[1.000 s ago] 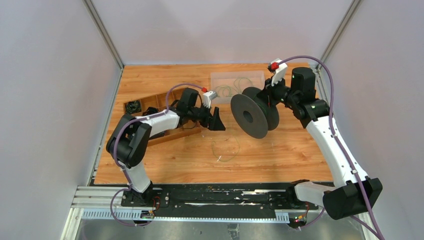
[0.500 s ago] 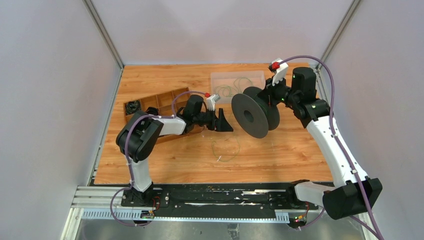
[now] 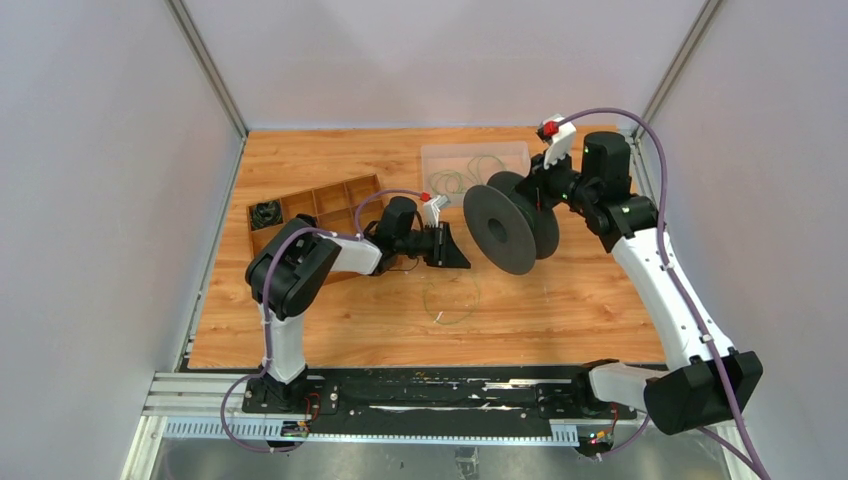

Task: Wrap the cables
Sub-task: Wrap the cable around the cable reel.

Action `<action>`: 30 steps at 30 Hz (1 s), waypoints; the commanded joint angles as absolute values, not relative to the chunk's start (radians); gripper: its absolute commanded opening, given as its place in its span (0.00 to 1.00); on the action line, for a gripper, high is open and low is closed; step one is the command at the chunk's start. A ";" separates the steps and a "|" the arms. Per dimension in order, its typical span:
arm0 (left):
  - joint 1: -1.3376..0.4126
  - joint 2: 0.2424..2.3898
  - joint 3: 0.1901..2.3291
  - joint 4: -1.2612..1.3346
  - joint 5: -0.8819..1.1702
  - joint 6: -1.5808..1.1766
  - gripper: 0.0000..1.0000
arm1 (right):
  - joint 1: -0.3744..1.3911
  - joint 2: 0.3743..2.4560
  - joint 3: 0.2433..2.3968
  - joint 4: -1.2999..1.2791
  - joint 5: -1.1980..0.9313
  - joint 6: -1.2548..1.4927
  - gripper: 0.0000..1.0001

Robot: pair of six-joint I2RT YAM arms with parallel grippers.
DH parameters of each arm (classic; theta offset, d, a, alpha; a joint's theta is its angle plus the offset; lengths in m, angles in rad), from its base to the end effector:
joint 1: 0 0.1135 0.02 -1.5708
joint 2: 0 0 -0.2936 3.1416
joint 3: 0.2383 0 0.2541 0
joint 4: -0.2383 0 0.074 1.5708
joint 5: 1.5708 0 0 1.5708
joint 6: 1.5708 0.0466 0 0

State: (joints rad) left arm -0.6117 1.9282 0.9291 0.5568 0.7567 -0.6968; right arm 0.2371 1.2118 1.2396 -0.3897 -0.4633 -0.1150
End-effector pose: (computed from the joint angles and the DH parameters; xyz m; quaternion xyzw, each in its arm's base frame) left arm 0.3126 -0.2583 0.1672 0.1640 0.7929 -0.5501 0.2044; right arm 0.2577 0.0837 0.4142 -0.2687 0.7656 0.2223 0.5406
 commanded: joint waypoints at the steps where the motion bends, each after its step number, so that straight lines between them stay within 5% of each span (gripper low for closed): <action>1: -0.633 1.943 0.933 0.625 0.786 -0.699 0.10 | 0.223 1.220 1.312 -0.350 -0.406 -0.055 0.01; 4: -0.638 1.933 0.925 0.626 0.787 -0.677 0.00 | 0.224 1.232 1.334 -0.357 -0.315 -0.017 0.01; 30: -0.822 1.850 1.059 0.273 0.723 -0.302 0.00 | 0.223 1.364 1.459 -0.417 -0.066 0.170 0.01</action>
